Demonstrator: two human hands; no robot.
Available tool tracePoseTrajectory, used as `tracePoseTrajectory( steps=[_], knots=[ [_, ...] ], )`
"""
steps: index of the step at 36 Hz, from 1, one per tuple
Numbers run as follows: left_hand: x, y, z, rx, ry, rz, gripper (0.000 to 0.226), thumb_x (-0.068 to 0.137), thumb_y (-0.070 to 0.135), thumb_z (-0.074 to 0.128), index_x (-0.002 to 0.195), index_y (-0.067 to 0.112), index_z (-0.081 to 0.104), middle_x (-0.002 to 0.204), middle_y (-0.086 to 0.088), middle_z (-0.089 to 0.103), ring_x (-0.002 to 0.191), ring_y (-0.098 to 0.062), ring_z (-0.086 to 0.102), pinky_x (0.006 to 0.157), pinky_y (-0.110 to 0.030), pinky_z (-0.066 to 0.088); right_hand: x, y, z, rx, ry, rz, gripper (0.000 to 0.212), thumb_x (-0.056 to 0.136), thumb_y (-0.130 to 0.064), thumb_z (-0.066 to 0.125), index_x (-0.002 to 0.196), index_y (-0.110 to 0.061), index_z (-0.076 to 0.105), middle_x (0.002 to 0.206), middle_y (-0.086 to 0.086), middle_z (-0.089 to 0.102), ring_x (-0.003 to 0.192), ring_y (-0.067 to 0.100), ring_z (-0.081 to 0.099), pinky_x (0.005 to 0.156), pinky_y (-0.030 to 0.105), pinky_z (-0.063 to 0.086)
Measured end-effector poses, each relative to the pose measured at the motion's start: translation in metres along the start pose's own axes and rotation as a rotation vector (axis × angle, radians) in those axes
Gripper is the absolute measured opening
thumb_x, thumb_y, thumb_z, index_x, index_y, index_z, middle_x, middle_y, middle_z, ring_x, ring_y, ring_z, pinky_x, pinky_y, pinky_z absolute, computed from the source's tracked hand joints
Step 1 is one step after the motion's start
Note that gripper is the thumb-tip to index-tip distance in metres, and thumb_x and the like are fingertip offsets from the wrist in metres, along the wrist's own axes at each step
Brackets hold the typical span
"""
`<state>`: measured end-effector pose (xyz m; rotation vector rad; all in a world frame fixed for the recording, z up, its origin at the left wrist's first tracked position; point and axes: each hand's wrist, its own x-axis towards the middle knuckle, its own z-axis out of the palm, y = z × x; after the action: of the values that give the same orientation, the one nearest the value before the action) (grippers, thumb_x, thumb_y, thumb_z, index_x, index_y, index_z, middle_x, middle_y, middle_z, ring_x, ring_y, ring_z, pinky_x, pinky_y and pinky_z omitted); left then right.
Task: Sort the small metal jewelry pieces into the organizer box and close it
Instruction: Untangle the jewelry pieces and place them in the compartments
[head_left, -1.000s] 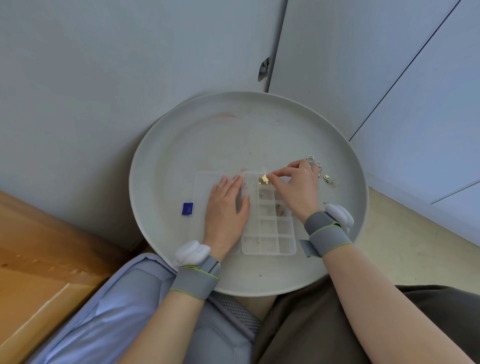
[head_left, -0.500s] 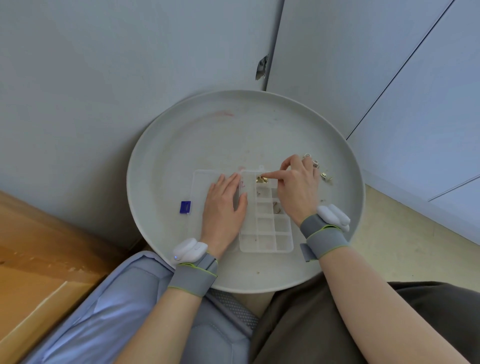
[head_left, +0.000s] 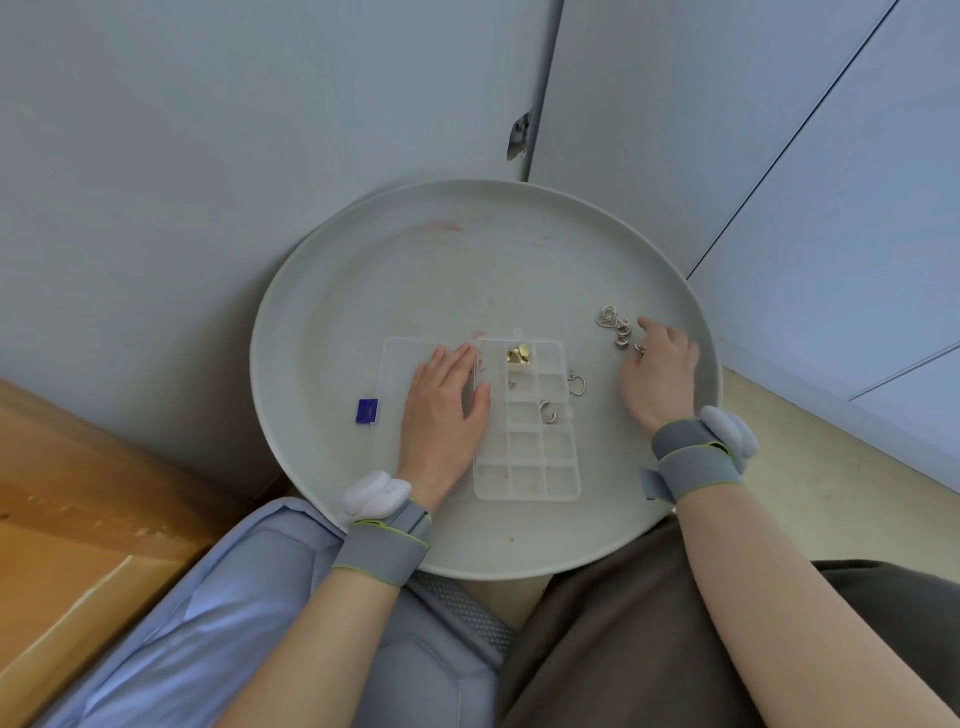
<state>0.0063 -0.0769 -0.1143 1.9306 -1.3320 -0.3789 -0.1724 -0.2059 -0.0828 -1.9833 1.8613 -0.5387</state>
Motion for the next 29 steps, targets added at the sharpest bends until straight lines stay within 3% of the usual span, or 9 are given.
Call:
tracePoseTrajectory(
  steps=[3,15,22,29],
  knots=[
    [0.0,0.0,0.0,0.002,-0.002,0.0,0.047,0.097,0.026,0.044,0.141,0.014,0.038,0.149,0.001,0.038,0.143,-0.015,0.02,0.117,-0.026,0.006,0.003,0.009,0.001,-0.03,-0.045,0.062,0.054,0.09,0.003,0.037,0.142,-0.008,0.036,0.141,0.018,0.042,0.128,0.038,0.032,0.103,0.037,0.026],
    [-0.001,0.0,-0.001,-0.006,-0.009,-0.003,0.046,0.097,0.027,0.044,0.141,0.014,0.038,0.149,0.001,0.037,0.143,-0.015,0.018,0.118,-0.028,0.007,0.004,0.017,-0.003,0.064,0.085,0.084,0.041,0.086,0.003,0.045,0.123,-0.009,0.057,0.111,0.012,0.066,0.113,0.031,0.052,0.093,0.033,0.036],
    [-0.001,0.0,-0.002,-0.01,-0.012,-0.002,0.046,0.098,0.028,0.043,0.141,0.014,0.037,0.149,0.001,0.037,0.143,-0.015,0.018,0.119,-0.029,0.008,0.0,0.019,-0.011,0.026,0.134,0.032,0.045,0.082,0.007,0.047,0.124,-0.007,0.057,0.125,0.016,0.054,0.119,0.033,0.048,0.098,0.034,0.037],
    [-0.001,0.0,0.0,-0.009,-0.005,-0.003,0.046,0.097,0.026,0.044,0.141,0.013,0.039,0.148,-0.001,0.038,0.143,-0.017,0.02,0.118,-0.03,0.009,-0.004,0.02,-0.014,-0.102,0.02,0.099,0.042,0.085,0.007,0.044,0.124,-0.003,0.056,0.127,0.022,0.052,0.12,0.038,0.046,0.097,0.036,0.036]
  ],
)
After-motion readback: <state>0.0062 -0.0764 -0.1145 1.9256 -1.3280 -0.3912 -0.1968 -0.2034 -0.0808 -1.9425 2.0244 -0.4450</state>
